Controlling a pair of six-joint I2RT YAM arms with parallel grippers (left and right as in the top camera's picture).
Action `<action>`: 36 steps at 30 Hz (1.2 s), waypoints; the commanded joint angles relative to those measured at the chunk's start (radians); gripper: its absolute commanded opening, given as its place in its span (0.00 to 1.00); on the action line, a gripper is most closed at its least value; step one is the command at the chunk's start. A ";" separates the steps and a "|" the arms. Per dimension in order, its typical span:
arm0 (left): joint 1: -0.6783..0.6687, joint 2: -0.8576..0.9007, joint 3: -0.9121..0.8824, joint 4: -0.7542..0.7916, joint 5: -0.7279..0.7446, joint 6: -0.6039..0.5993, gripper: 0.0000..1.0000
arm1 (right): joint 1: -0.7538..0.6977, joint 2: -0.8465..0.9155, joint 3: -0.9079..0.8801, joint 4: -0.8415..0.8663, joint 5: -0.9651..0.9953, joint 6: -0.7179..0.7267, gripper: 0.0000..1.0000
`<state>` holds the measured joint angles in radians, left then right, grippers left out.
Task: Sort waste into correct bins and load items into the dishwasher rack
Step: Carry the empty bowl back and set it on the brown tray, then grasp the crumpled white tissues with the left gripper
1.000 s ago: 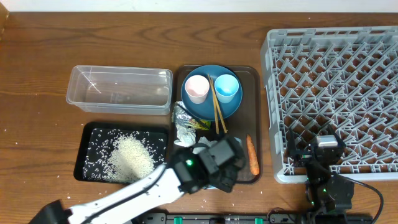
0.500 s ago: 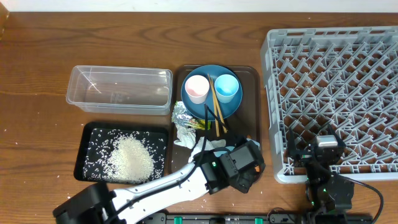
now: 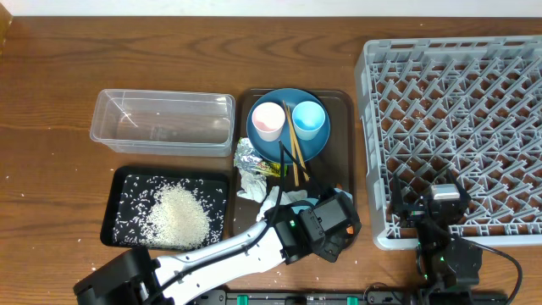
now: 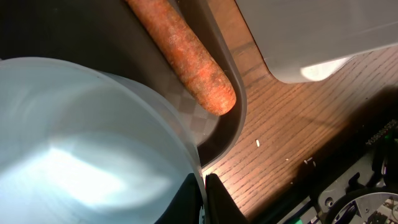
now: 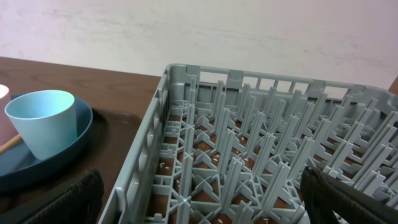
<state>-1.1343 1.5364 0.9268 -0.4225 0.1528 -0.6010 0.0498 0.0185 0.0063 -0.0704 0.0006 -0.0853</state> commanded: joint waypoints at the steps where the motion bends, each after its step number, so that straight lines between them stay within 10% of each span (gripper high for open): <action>1: -0.002 0.003 0.017 -0.006 -0.015 0.013 0.11 | -0.011 0.000 -0.001 -0.004 0.010 -0.006 0.99; 7: -0.001 0.001 0.018 -0.006 -0.004 0.012 0.38 | -0.011 0.000 -0.001 -0.004 0.010 -0.006 0.99; 24: 0.271 -0.313 0.024 -0.349 -0.225 0.016 0.38 | -0.011 0.000 -0.001 -0.004 0.010 -0.006 0.99; 36: 0.349 -0.154 -0.007 -0.386 -0.225 -0.029 0.39 | -0.011 0.000 -0.001 -0.004 0.010 -0.006 0.99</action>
<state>-0.7898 1.3300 0.9306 -0.8124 -0.0528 -0.6117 0.0498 0.0185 0.0063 -0.0704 0.0006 -0.0853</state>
